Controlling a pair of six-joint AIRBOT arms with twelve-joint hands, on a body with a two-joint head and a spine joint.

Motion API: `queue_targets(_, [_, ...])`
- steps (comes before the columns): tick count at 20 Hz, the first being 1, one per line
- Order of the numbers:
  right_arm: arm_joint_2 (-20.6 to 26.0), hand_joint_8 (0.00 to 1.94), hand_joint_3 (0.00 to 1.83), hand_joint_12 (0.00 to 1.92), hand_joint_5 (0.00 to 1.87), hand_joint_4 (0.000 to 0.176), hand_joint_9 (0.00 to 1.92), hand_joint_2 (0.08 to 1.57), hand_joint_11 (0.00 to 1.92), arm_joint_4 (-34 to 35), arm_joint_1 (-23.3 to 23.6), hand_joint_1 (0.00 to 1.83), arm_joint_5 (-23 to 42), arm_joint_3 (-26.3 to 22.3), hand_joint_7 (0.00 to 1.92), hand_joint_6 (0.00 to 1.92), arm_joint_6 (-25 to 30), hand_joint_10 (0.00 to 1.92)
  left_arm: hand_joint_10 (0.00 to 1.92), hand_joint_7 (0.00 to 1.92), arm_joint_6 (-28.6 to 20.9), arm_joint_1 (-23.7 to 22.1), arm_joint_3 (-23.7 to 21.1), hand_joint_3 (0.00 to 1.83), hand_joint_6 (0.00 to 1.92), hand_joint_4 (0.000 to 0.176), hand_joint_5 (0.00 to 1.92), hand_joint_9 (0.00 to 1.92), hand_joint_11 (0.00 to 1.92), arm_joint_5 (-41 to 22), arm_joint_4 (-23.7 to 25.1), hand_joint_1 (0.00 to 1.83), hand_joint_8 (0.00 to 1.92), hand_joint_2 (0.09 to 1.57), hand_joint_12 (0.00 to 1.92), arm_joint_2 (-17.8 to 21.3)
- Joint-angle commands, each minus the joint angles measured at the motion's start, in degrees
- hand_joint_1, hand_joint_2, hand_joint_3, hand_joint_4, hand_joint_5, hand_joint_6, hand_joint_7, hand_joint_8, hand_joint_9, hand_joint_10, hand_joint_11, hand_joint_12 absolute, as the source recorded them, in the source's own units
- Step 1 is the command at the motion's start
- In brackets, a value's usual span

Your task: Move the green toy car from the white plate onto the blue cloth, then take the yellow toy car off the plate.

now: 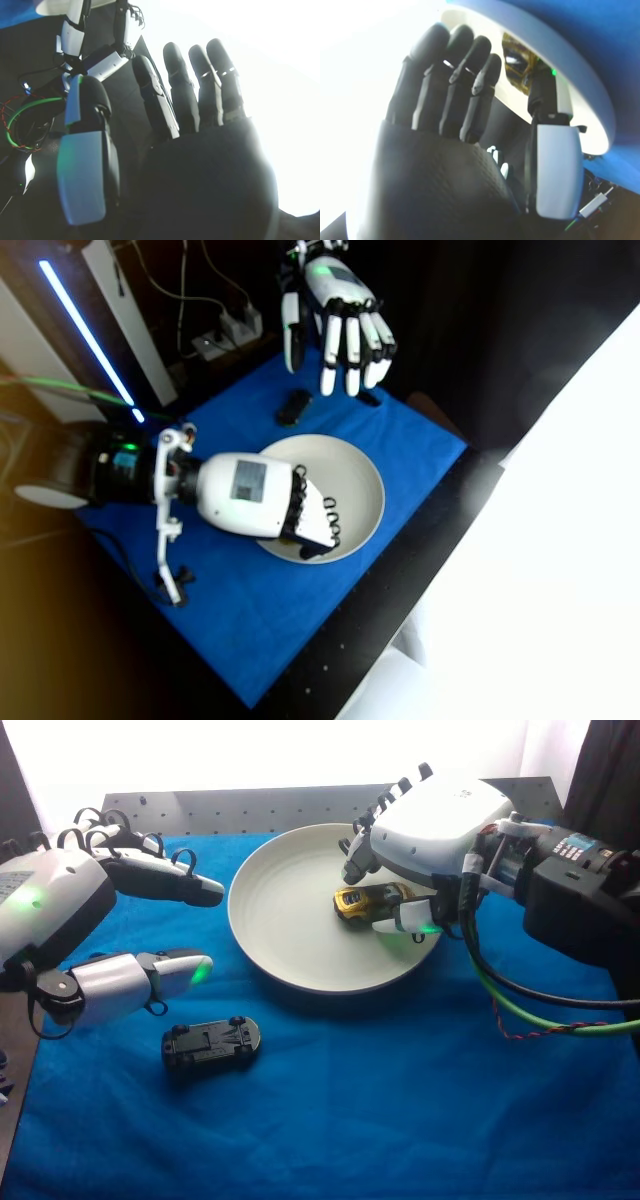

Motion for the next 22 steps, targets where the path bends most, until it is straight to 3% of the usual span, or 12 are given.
queue_targets(1, [-0.3,0.99,0.00,1.85,0.99,0.000,0.67,1.09,0.57,-0.3,0.7,1.13,4.6,0.3,0.77,0.78,-0.2,1.39,0.67,0.60,-0.2,-0.6,-0.2,0.00,0.00,0.123,0.82,0.18,0.00,-7.3,1.2,0.69,0.10,1.15,1.24,-0.1])
queue_targets(2, [-0.3,0.80,0.00,1.73,0.81,0.000,0.67,1.06,0.51,-0.3,0.7,1.13,4.6,0.3,0.77,0.60,-0.2,1.16,0.65,0.60,-0.2,-0.6,-0.2,0.00,0.01,0.112,0.83,0.18,0.00,-7.4,1.2,0.69,0.10,1.16,1.24,-0.1])
queue_targets(3, [-0.4,0.67,0.00,1.68,0.89,0.000,0.71,1.12,0.52,-0.3,0.7,1.14,4.4,0.4,0.82,0.98,-0.2,1.07,0.65,0.60,-0.2,-0.6,-0.2,0.00,0.01,0.112,0.83,0.19,0.00,-7.4,1.2,0.69,0.10,1.16,1.23,-0.1])
queue_targets(4, [-0.4,0.50,0.00,1.59,0.90,0.000,0.76,1.14,0.52,-0.3,0.7,1.14,4.3,0.4,0.87,1.07,-0.2,0.89,0.68,0.59,-0.2,-0.6,-0.2,0.00,1.10,0.163,0.73,0.17,0.00,-7.4,1.2,0.83,0.12,1.23,1.26,-0.1])
queue_targets(5, [-0.4,0.35,0.00,1.53,0.89,0.000,0.79,1.15,0.51,-0.3,0.7,1.14,4.2,0.5,0.92,1.11,-0.2,0.76,0.67,0.58,-0.2,-0.6,-0.2,0.00,1.39,0.173,0.66,0.16,0.00,-7.4,1.2,0.83,0.12,1.27,1.23,-0.1])
queue_targets(6, [-0.4,0.98,0.00,1.57,0.95,0.000,0.81,1.14,0.53,-0.3,0.7,1.20,4.2,0.6,0.90,1.02,-0.2,0.81,0.66,0.59,-0.2,-0.5,-0.2,0.00,1.44,0.175,0.66,0.16,0.00,-7.5,1.2,0.84,0.12,1.28,1.22,-0.1])
queue_targets(7, [-0.4,1.23,0.00,1.68,0.97,0.000,0.78,1.15,0.54,-0.3,0.7,1.22,4.2,0.6,0.87,0.94,-0.2,1.01,0.64,0.58,-0.2,-0.5,-0.2,0.00,1.44,0.176,0.66,0.16,0.00,-7.5,1.2,0.84,0.12,1.27,1.19,-0.1])
queue_targets(8, [-0.4,1.28,0.00,1.70,0.94,0.000,0.75,1.16,0.53,-0.3,0.7,1.21,4.2,0.6,0.86,0.97,-0.2,1.07,0.65,0.59,-0.2,-0.5,-0.2,0.00,1.46,0.176,0.65,0.17,0.00,-7.5,1.2,0.84,0.12,1.28,1.19,-0.1])
queue_targets(11, [-0.4,1.24,0.00,1.70,0.85,0.000,0.77,1.18,0.58,-0.3,0.7,1.35,4.2,0.5,0.84,0.98,-0.2,1.49,0.59,0.57,-0.2,-0.5,-0.2,0.00,1.47,0.176,0.65,0.17,0.00,-7.6,1.1,0.83,0.12,1.28,1.11,-0.1])
queue_targets(15, [0.6,1.02,0.00,1.46,0.86,0.000,0.89,1.14,0.70,-0.3,2.3,1.37,5.2,-1.0,0.93,1.06,-0.2,1.34,0.62,0.60,-0.2,-0.3,-0.2,0.00,1.42,0.176,0.68,0.20,0.00,-7.7,0.8,0.86,0.14,1.26,1.20,-0.1])
queue_targets(19, [4.3,1.15,0.00,1.61,0.87,0.000,0.84,1.16,0.71,-1.4,2.7,1.37,8.9,-4.8,0.89,0.93,-0.2,1.47,0.72,0.58,-0.2,-0.3,-0.1,0.00,1.40,0.176,0.70,0.15,0.00,-7.7,0.6,0.87,0.19,1.25,1.28,-0.1])
queue_targets(22, [8.3,1.19,0.00,1.70,0.83,0.000,0.79,1.17,0.66,-3.3,2.7,1.37,11.8,-9.0,0.88,0.99,-0.2,1.51,0.66,0.56,-0.2,-0.2,-0.1,0.00,1.38,0.176,0.71,0.14,0.00,-7.6,0.4,0.88,0.17,1.24,1.17,0.0])
